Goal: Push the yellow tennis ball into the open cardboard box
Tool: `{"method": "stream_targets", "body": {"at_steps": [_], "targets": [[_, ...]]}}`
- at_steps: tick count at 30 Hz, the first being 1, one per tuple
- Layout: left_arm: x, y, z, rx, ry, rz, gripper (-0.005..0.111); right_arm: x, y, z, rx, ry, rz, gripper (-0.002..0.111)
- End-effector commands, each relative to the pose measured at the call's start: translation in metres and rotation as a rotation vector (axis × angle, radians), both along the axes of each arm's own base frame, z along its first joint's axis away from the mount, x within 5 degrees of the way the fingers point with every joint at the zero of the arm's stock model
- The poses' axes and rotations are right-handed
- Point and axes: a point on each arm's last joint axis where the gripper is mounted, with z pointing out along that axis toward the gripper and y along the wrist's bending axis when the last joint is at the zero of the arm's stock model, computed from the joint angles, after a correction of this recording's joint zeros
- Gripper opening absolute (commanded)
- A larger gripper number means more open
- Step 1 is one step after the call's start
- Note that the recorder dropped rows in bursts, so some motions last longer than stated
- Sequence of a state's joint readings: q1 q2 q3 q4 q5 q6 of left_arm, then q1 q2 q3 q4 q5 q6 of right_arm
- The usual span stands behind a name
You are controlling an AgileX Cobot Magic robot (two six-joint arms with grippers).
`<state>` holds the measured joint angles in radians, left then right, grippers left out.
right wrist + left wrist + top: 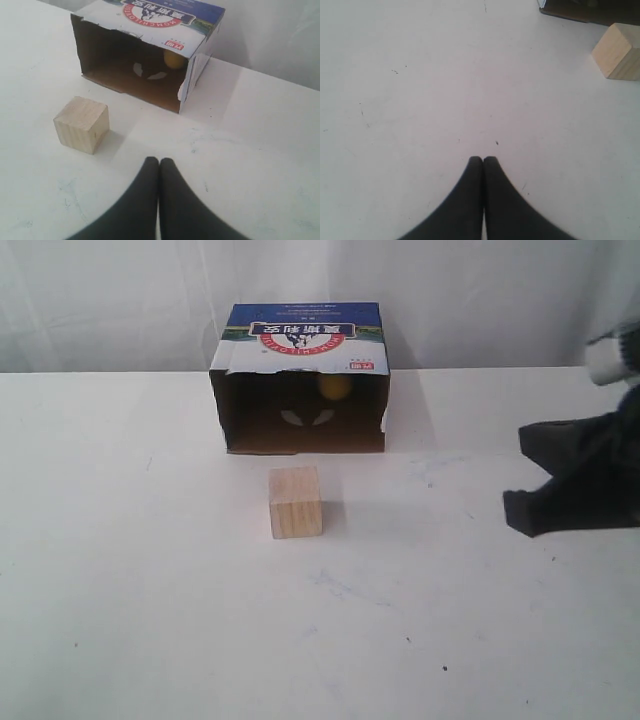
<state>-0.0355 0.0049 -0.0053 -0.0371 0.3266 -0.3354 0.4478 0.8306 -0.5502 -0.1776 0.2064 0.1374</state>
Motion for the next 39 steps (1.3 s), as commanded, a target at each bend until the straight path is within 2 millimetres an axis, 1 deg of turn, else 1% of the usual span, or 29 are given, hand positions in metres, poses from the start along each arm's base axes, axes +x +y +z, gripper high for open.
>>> {"method": "stream_targets", "body": {"at_steps": [1,4,6,14,17,24,27,31,39], "targets": [[-0.002,-0.001,-0.004,0.0,0.034,-0.011,0.0,-0.027,-0.014,-0.007,0.036,-0.052,-0.012,0.0],[-0.002,-0.001,-0.004,0.0,0.034,-0.011,0.0,-0.047,-0.023,-0.017,0.054,-0.09,-0.011,0.0],[-0.002,-0.001,-0.004,0.0,0.034,-0.011,0.0,-0.056,-0.029,-0.029,0.057,-0.098,-0.021,0.0],[-0.002,-0.001,-0.004,0.0,0.034,-0.011,0.0,-0.077,-0.047,-0.083,0.036,-0.061,-0.113,0.0],[-0.002,-0.001,-0.004,0.0,0.034,-0.011,0.0,-0.084,-0.051,-0.094,0.041,-0.078,-0.136,0.0],[-0.002,-0.001,-0.004,0.0,0.034,-0.011,0.0,-0.094,-0.059,-0.108,0.058,-0.144,-0.198,0.0],[-0.002,-0.001,-0.004,0.0,0.034,-0.011,0.0,-0.098,-0.061,-0.105,0.076,-0.198,-0.213,0.0],[-0.002,-0.001,-0.004,0.0,0.034,-0.011,0.0,-0.102,-0.063,-0.11,0.065,-0.169,-0.228,0.0],[-0.002,-0.001,-0.004,0.0,0.034,-0.011,0.0,-0.103,-0.064,-0.11,0.063,-0.164,-0.231,0.0]]}}
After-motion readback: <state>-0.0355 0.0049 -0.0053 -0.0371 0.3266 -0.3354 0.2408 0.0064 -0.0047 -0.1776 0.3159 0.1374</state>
